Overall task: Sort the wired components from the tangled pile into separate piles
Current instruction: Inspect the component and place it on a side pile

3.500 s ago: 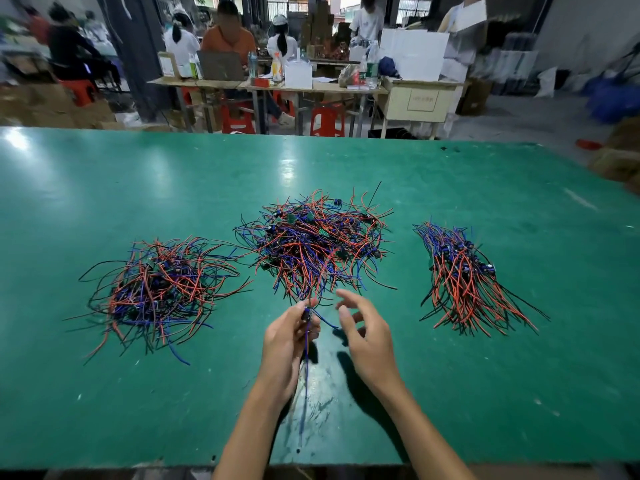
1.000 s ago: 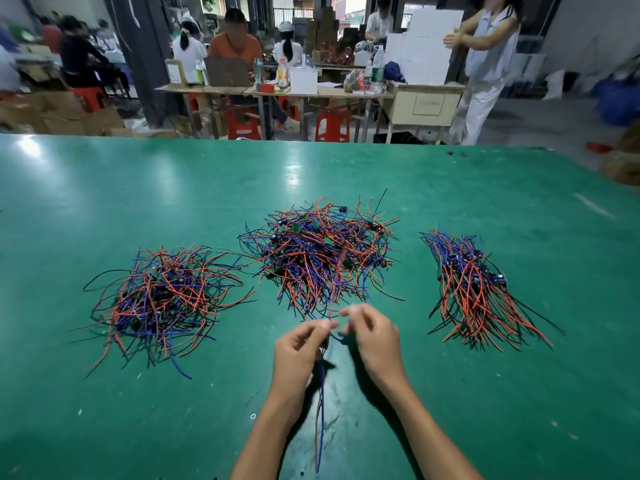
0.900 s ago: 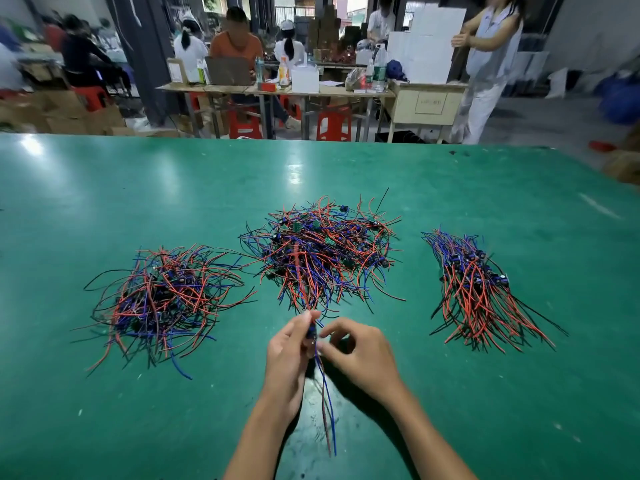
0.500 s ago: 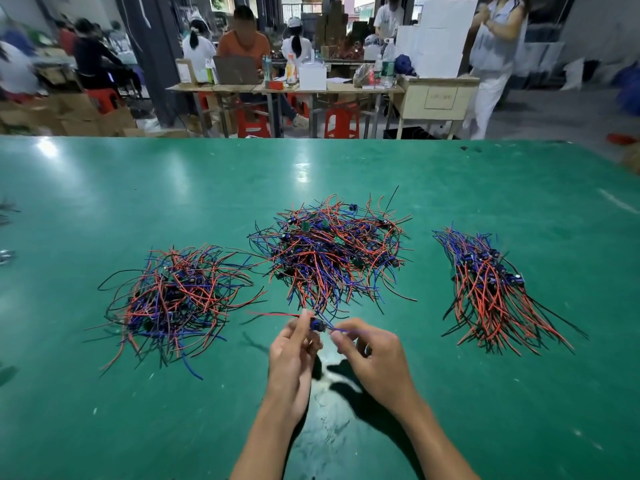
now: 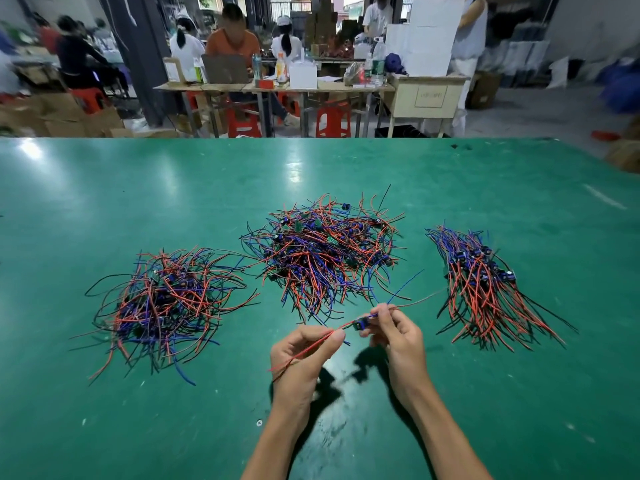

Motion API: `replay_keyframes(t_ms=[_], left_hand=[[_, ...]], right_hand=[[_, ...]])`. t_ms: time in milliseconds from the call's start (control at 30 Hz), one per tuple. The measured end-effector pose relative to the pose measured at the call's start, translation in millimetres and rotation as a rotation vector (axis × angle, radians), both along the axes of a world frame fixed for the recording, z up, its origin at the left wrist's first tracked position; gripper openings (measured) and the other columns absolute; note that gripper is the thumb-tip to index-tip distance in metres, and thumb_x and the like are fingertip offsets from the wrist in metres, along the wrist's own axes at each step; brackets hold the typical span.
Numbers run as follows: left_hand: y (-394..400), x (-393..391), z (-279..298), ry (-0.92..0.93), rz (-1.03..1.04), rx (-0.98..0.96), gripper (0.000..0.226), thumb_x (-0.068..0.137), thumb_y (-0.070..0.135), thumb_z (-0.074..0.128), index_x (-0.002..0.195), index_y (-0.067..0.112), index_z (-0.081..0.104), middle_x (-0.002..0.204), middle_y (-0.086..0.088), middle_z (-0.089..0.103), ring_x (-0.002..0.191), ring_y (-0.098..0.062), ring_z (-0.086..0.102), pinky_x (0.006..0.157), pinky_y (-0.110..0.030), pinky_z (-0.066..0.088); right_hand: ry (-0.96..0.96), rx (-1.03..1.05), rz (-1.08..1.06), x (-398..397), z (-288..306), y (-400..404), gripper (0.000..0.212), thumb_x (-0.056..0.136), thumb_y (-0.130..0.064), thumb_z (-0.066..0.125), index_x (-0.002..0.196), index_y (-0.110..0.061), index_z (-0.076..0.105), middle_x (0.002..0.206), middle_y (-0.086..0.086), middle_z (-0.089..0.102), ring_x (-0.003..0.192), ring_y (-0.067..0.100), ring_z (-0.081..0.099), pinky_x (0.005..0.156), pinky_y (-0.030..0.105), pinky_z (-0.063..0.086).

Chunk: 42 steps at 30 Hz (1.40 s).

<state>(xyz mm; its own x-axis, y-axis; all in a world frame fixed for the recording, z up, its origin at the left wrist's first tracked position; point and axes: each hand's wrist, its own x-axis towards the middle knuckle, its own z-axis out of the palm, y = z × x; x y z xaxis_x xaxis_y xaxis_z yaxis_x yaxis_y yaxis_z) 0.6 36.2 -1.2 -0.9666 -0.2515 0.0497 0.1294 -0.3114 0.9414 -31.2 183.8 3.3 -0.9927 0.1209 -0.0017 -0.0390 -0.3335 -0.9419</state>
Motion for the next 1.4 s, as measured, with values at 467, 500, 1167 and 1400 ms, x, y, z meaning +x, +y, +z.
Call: replay_keyframes(t_ms=[467, 500, 1167, 1400], left_hand=[[-12, -4, 9, -0.127, -0.065, 0.316, 0.042, 0.092, 0.040, 0.054, 0.071, 0.010, 0.073, 0.077, -0.016, 0.070, 0.065, -0.020, 0.064, 0.067, -0.028, 0.051], [-6, -4, 9, -0.118, -0.095, 0.176, 0.035, 0.090, 0.036, 0.057, 0.078, 0.008, 0.075, 0.081, -0.017, 0.073, 0.066, -0.022, 0.067, 0.065, -0.026, 0.054], [0, -8, 4, -0.181, -0.238, -0.100, 0.010, 0.091, 0.007, 0.070, 0.085, 0.006, 0.078, 0.078, -0.010, 0.074, 0.062, -0.017, 0.065, 0.058, -0.020, 0.049], [-4, -5, 7, -0.152, -0.288, -0.125, 0.010, 0.092, 0.006, 0.068, 0.085, 0.002, 0.074, 0.073, -0.010, 0.072, 0.058, -0.014, 0.061, 0.057, -0.017, 0.045]], right_hand=[[-0.083, -0.113, 0.102, -3, -3, 13, 0.020, 0.087, -0.034, 0.071, 0.081, -0.016, 0.072, 0.061, 0.008, 0.057, 0.050, 0.015, 0.055, 0.050, 0.018, 0.045], [-0.053, -0.018, 0.108, -2, -5, 10, 0.020, 0.088, -0.035, 0.074, 0.078, -0.017, 0.073, 0.061, 0.007, 0.057, 0.050, 0.015, 0.056, 0.050, 0.018, 0.045], [0.129, 0.393, 0.276, 3, -8, -1, 0.023, 0.101, -0.011, 0.058, 0.101, -0.015, 0.080, 0.112, -0.003, 0.075, 0.104, 0.011, 0.069, 0.090, 0.020, 0.049], [0.057, 0.188, 0.309, 5, -5, 0, 0.016, 0.097, -0.014, 0.065, 0.099, -0.012, 0.081, 0.100, 0.010, 0.077, 0.085, 0.020, 0.073, 0.073, 0.029, 0.059]])
